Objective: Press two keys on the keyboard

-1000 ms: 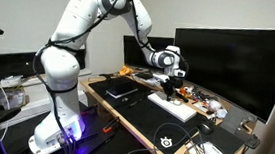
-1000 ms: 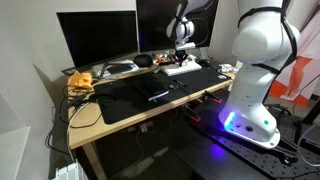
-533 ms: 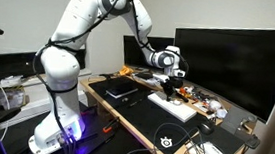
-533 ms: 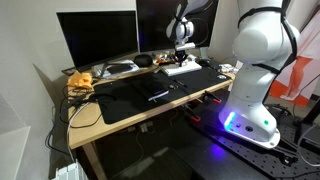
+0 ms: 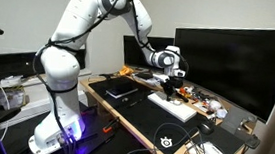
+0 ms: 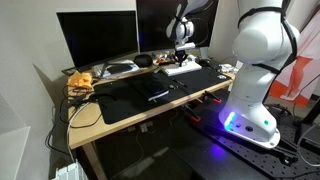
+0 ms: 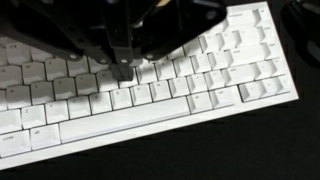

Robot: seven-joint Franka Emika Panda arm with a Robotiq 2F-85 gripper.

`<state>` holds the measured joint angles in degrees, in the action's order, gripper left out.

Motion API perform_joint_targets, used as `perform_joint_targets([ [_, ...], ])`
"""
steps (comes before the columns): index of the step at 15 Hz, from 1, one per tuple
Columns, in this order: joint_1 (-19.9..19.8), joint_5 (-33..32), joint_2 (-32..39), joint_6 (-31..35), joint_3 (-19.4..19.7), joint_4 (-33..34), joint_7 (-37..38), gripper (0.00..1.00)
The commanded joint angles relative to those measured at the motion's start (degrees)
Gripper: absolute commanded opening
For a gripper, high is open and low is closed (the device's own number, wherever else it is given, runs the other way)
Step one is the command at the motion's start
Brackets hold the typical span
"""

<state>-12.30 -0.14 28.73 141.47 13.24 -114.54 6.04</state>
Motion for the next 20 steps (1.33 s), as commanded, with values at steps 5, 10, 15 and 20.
perform_joint_targets([
  [5, -0.57, -0.39, -5.96, -1.7, 0.53, -2.83, -0.66, 0.0],
  [10, -1.59, 0.47, -6.66, -3.15, 0.74, -2.0, -0.48, 0.0],
  [15, -2.87, 1.18, -6.36, -2.86, 0.7, -1.67, -0.83, 0.0],
  [20, -3.03, 1.47, -5.14, -2.19, 0.5, -0.86, -0.22, 0.0],
])
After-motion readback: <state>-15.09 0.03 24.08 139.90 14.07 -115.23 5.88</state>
